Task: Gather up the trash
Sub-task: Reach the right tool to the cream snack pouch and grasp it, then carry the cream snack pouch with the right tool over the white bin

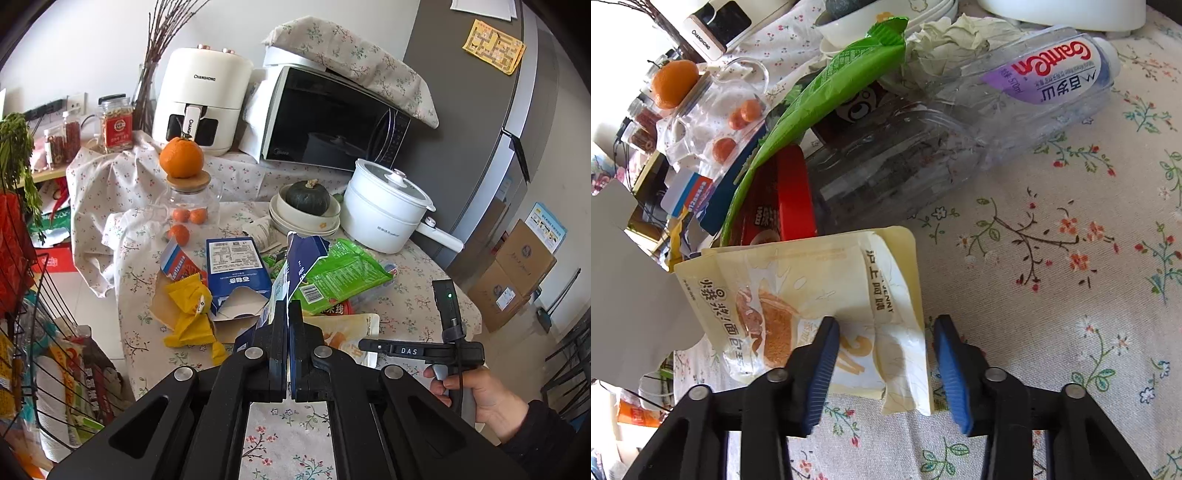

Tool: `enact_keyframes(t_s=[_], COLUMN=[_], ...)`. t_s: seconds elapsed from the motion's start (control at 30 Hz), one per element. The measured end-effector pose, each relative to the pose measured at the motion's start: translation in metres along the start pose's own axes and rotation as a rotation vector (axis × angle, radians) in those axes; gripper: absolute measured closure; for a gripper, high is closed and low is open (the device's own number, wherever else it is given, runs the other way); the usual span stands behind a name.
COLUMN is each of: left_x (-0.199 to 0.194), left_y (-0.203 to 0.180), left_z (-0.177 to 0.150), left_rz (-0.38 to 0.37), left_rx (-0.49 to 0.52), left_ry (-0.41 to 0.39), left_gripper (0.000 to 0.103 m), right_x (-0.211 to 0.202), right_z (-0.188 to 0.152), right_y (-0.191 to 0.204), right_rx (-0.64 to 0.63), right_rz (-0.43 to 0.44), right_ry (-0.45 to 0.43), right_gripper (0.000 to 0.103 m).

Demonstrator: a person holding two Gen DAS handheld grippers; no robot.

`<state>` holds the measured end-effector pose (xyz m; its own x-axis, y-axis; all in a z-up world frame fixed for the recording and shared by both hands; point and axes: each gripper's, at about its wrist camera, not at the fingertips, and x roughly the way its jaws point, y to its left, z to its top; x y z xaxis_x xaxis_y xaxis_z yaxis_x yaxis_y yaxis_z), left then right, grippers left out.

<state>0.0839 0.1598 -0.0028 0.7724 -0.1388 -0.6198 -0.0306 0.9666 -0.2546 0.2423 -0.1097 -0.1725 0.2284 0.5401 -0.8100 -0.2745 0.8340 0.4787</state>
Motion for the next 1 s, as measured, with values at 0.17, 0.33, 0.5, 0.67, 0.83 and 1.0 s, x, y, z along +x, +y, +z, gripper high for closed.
enact_keyframes(t_s=[0.17, 0.33, 0.5, 0.67, 0.83, 1.0], left_x=[-0.003, -0.01, -0.013, -0.003, 0.009, 0.02], left_y=[-0.006, -0.018, -0.036, -0.061, -0.091, -0.118], left_z=[0.001, 0.002, 0.001, -0.004, -0.011, -0.017], left_rz=[-0.008, -0.031, -0.066, -0.104, -0.157, -0.188], left_rx=[0.001, 0.012, 0.033, 0.052, 0.076, 0.114], left_ry=[-0.009, -0.026, -0.03, -0.005, 0.027, 0.045], left_gripper=[0.103, 0.103, 0.103, 0.103, 0.103, 0.103], right_x=[-0.019, -0.053, -0.089, -0.126, -0.154, -0.177], right_z=[-0.006, -0.015, -0.026, -0.035, -0.041, -0.045], right_y=[0.013, 0.028, 0.026, 0.003, -0.029, -0.05], right_rx=[-0.066, -0.125, -0.156, -0.147, -0.085, -0.028], right_rz=[-0.024, -0.019, -0.048, -0.121, -0.184, -0.244], right_ry=[-0.027, -0.089, -0.153, -0.207, -0.251, -0.287], right_gripper=[0.097, 0.101, 0.103, 0.103, 0.103, 0.103])
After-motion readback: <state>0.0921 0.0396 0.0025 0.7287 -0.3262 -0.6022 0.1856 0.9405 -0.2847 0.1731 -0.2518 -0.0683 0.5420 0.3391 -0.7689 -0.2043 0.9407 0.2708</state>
